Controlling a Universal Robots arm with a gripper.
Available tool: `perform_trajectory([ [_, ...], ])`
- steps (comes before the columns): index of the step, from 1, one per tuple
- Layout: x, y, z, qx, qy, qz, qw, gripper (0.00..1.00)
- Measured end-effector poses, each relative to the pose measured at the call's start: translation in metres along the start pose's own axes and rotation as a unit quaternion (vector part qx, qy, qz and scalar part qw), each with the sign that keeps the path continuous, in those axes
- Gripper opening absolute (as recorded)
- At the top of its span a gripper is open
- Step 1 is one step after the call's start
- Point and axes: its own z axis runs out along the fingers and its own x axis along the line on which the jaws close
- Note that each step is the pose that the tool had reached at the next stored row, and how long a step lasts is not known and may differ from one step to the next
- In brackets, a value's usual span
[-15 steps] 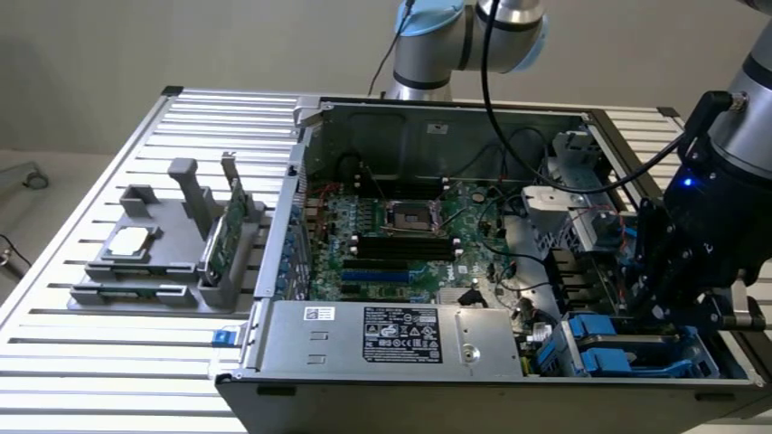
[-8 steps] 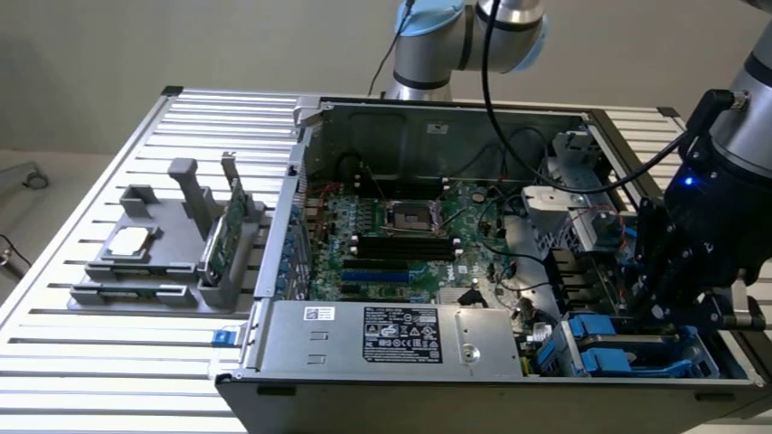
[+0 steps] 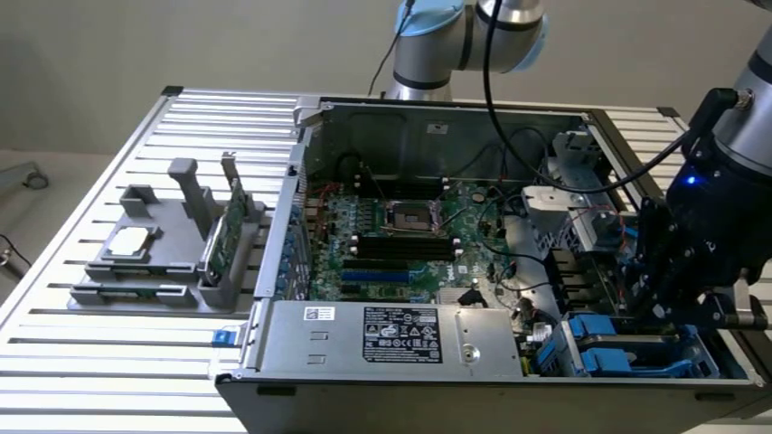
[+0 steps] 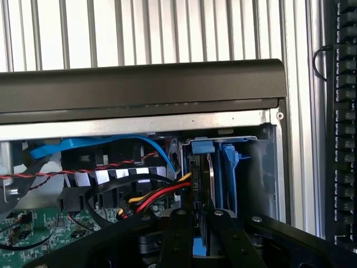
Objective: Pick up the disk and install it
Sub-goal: 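Insert the disk into the insertion slot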
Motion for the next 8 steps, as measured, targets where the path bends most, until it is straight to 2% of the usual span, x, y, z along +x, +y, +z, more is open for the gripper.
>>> perform_trajectory([
  [2,0.0000,0.0002,-0.0001,0.0014,-0.0001,0.000,1.0000,0.16],
  [4,0.0000,0.0004,-0.0003,0.0043,-0.0003,0.000,1.0000,0.16],
  [8,0.0000,0.0010,-0.0014,0.0143,-0.0010,-0.001,0.9999,0.16],
])
